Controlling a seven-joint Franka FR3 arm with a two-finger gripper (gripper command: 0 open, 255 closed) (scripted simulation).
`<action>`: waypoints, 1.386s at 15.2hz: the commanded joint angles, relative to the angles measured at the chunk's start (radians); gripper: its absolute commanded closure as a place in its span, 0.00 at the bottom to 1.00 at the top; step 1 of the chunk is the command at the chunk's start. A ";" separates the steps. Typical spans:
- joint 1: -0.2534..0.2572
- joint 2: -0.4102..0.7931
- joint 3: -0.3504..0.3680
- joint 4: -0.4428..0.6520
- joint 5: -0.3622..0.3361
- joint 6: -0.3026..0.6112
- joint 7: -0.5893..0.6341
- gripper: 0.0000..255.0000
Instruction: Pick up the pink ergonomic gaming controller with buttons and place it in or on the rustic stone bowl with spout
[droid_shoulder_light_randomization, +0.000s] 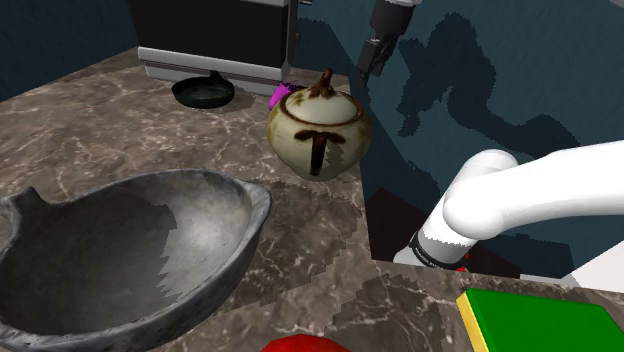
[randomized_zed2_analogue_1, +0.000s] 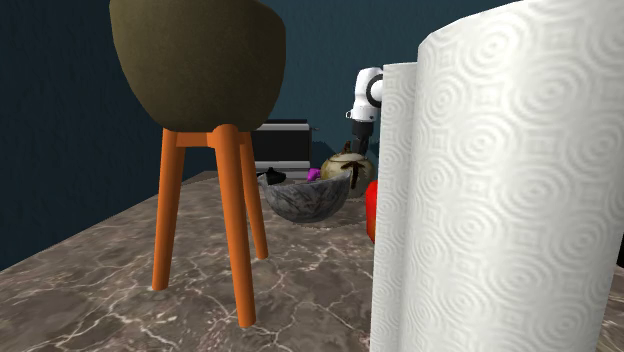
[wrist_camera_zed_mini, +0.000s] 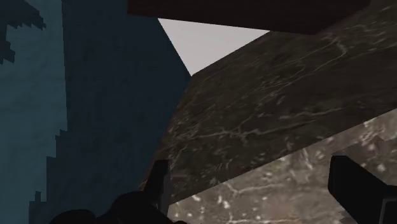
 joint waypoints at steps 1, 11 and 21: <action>0.000 0.000 0.000 0.000 0.000 0.000 0.000 0.00; 0.087 0.227 0.156 0.216 0.142 -0.067 0.148 0.00; 0.112 0.293 0.206 0.208 0.182 -0.011 0.191 0.00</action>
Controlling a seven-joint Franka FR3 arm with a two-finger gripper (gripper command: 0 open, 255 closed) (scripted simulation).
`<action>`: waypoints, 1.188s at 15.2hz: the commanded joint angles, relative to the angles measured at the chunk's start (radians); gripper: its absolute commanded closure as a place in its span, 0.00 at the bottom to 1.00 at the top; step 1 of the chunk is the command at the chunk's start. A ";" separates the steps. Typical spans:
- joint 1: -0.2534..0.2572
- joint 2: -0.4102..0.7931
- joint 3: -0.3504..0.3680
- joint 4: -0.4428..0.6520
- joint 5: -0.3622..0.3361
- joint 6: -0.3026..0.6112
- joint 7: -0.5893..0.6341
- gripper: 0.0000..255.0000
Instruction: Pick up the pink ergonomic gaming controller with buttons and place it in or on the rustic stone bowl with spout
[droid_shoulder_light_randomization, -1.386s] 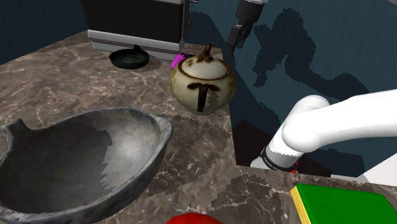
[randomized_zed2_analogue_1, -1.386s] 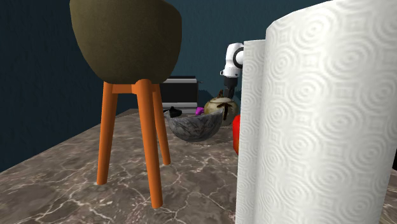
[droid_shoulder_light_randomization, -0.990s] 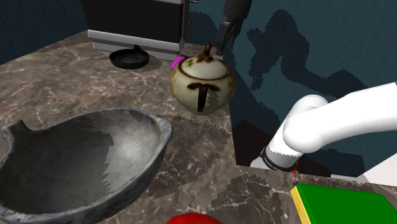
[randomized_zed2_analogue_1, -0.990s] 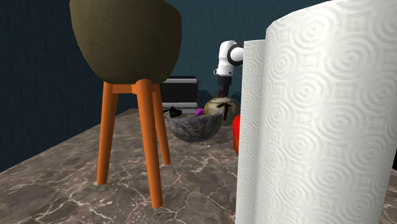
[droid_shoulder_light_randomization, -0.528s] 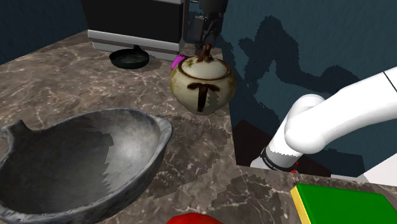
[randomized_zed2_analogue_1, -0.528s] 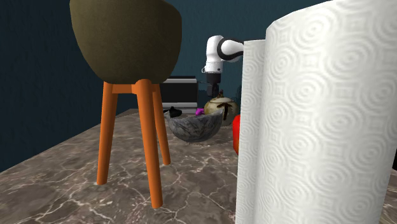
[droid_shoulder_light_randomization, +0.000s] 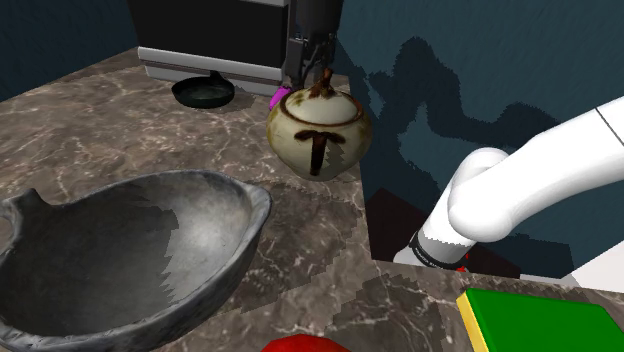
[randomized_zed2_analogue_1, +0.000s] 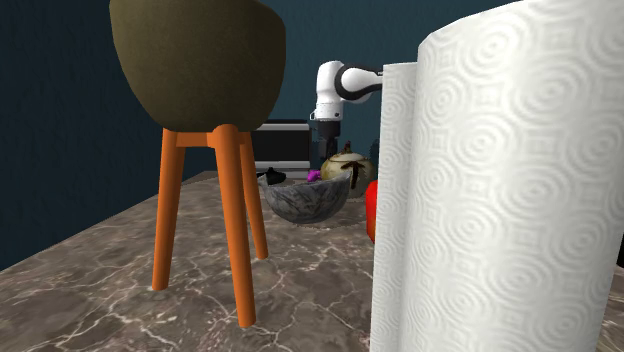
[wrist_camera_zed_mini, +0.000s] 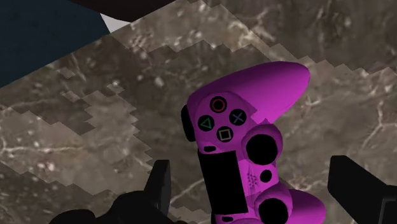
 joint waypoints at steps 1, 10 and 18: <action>0.001 -0.005 0.002 -0.041 0.003 0.036 -0.001 0.00; 0.001 -0.005 0.002 -0.040 0.003 0.036 -0.001 1.00; 0.001 -0.005 0.002 -0.041 0.003 0.036 -0.001 1.00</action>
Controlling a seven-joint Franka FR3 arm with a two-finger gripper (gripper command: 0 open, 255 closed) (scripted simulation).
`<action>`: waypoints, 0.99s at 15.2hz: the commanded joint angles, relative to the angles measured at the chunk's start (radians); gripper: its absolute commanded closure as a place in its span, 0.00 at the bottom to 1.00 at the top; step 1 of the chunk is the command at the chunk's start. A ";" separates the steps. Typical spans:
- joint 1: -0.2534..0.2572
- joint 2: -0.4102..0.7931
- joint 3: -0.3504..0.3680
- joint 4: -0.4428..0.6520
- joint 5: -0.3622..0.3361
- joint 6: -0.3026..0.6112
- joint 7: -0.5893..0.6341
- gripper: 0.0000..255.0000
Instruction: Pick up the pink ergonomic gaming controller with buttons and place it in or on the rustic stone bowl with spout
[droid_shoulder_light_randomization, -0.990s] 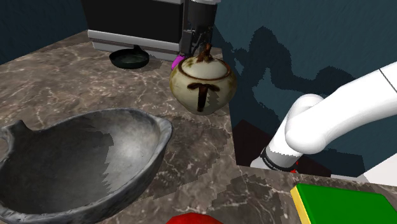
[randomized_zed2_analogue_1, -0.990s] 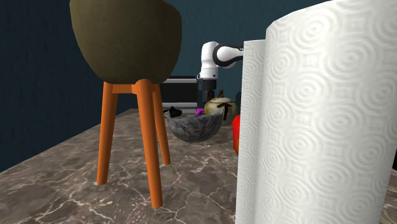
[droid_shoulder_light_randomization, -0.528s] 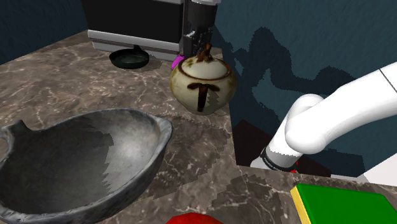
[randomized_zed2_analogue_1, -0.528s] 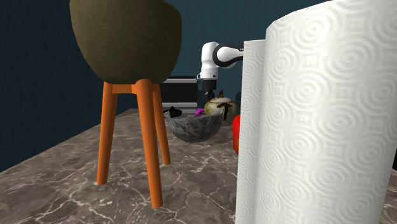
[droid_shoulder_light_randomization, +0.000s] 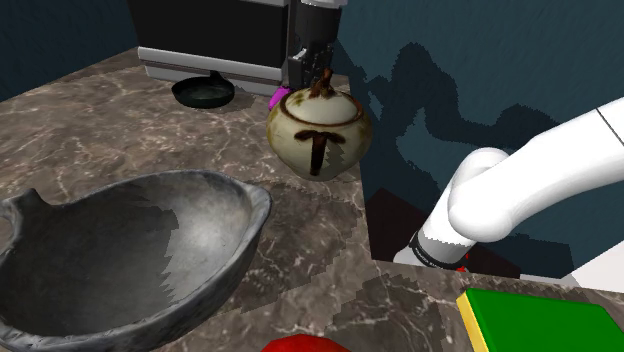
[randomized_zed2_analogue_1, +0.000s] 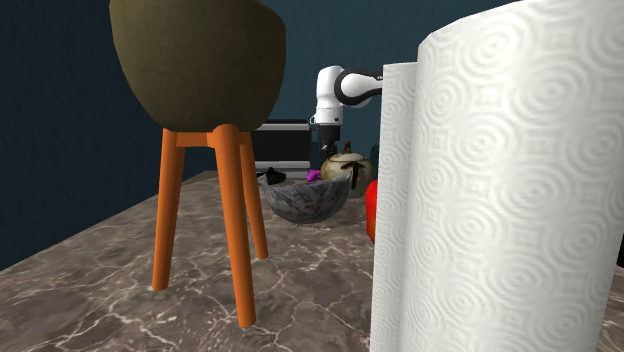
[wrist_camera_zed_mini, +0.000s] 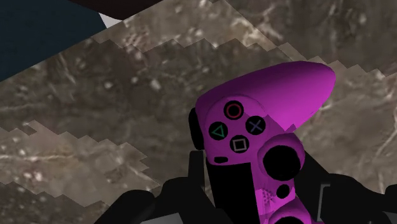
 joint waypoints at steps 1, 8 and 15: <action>0.000 0.000 0.000 0.000 0.000 0.000 0.000 1.00; -0.003 0.018 -0.005 0.109 -0.006 -0.091 0.005 1.00; -0.007 0.045 -0.009 0.227 -0.012 -0.182 0.011 1.00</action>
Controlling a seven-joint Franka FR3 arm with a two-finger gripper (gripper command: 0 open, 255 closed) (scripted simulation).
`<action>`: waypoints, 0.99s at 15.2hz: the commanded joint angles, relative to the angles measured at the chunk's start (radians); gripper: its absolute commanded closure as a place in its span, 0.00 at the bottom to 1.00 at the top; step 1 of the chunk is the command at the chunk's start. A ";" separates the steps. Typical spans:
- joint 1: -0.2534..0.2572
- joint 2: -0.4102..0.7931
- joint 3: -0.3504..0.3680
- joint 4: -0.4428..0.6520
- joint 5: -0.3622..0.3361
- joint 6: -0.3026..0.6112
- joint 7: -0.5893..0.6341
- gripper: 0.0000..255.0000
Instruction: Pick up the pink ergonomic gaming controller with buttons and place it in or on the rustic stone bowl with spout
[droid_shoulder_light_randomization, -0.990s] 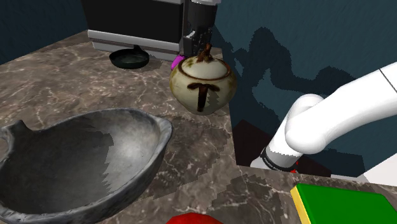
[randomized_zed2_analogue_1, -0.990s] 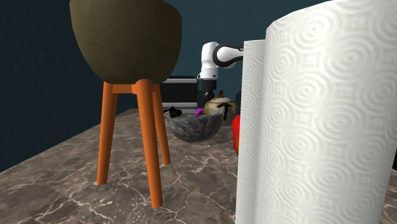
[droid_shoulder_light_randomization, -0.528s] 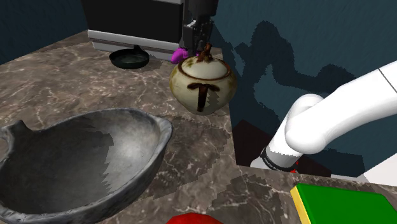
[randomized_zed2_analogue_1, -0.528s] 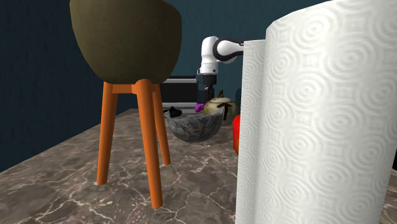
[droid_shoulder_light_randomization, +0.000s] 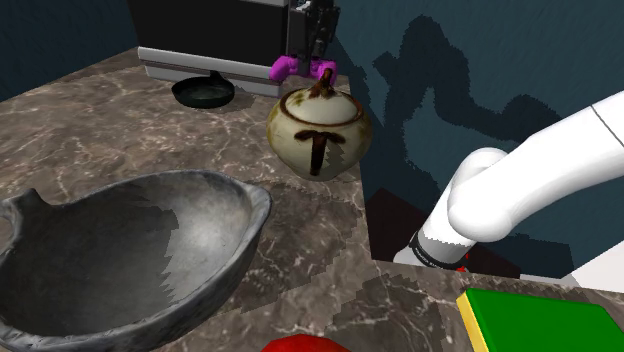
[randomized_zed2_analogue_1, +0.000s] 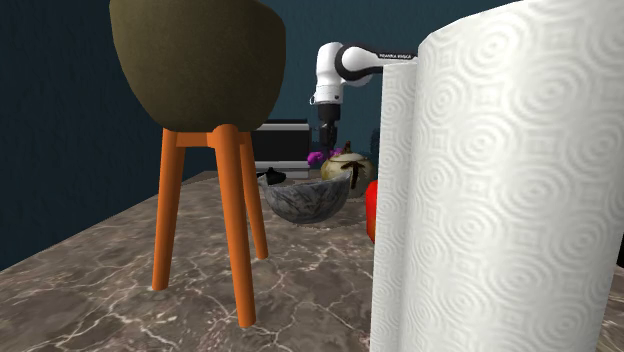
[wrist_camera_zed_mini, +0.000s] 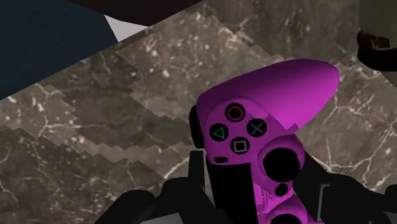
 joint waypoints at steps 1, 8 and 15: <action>-0.002 0.009 -0.003 0.038 -0.003 -0.029 0.000 1.00; -0.005 0.049 -0.004 0.170 -0.009 -0.122 0.007 1.00; -0.008 0.101 -0.003 0.318 -0.015 -0.218 0.017 1.00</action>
